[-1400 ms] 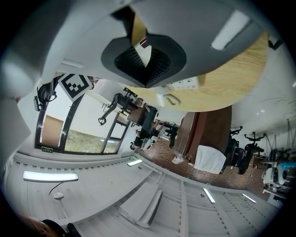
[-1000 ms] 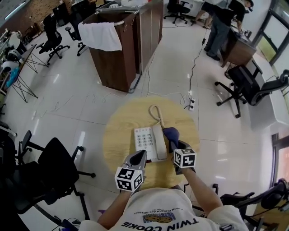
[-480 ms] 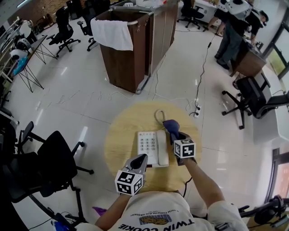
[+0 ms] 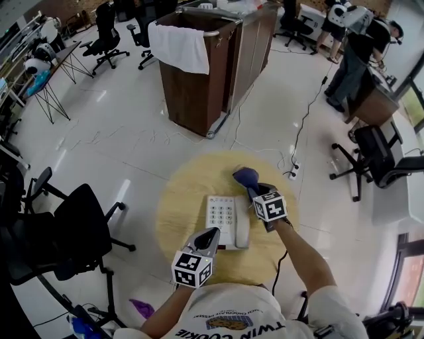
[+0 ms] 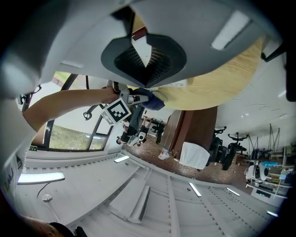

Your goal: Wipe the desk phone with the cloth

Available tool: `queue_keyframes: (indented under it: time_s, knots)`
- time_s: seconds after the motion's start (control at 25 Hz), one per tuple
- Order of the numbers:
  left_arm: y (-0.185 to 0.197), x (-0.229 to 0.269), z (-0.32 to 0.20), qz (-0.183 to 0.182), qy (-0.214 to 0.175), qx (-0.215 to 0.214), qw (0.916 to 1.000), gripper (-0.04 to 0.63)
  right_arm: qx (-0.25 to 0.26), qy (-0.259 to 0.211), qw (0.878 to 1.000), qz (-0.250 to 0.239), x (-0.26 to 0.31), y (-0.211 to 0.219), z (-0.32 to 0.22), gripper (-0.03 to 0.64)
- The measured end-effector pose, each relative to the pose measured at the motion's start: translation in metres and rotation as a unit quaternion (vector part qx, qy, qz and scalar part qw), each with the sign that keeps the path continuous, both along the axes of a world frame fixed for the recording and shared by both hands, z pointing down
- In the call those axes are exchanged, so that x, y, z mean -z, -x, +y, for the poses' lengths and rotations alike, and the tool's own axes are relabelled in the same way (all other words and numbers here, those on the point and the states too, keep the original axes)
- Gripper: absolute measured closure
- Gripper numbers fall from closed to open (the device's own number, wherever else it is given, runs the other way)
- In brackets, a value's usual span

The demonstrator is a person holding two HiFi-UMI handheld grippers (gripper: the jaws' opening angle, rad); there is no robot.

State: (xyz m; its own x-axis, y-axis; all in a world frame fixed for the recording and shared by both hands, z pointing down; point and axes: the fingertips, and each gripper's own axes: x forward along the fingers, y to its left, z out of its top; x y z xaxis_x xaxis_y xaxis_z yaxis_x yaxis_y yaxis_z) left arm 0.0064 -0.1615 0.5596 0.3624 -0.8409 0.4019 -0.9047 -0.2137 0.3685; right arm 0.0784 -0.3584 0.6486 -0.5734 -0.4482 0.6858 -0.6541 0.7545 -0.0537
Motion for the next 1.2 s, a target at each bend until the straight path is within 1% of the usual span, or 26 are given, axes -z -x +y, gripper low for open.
queue_keyframes:
  time_s: [0.28,0.56,0.88,1.2]
  knots:
    - [0.012,-0.002,0.001,0.008,-0.001,0.030,0.9995,0.603,0.070,-0.009,0.997,0.039,-0.002,0.030,-0.014,0.551]
    - [0.018,-0.006,0.004,0.013,-0.003,0.058,0.9982,0.603,0.124,-0.011,0.991,0.052,-0.005,0.063,-0.009,0.551]
    - [0.012,-0.005,0.006,0.012,-0.006,0.059,0.9981,0.603,0.178,-0.013,0.983,0.042,0.001,0.113,0.008,0.551]
    - [0.009,-0.004,0.006,0.012,-0.010,0.060,0.9981,0.603,0.213,-0.009,0.977,0.023,0.007,0.163,0.033,0.551]
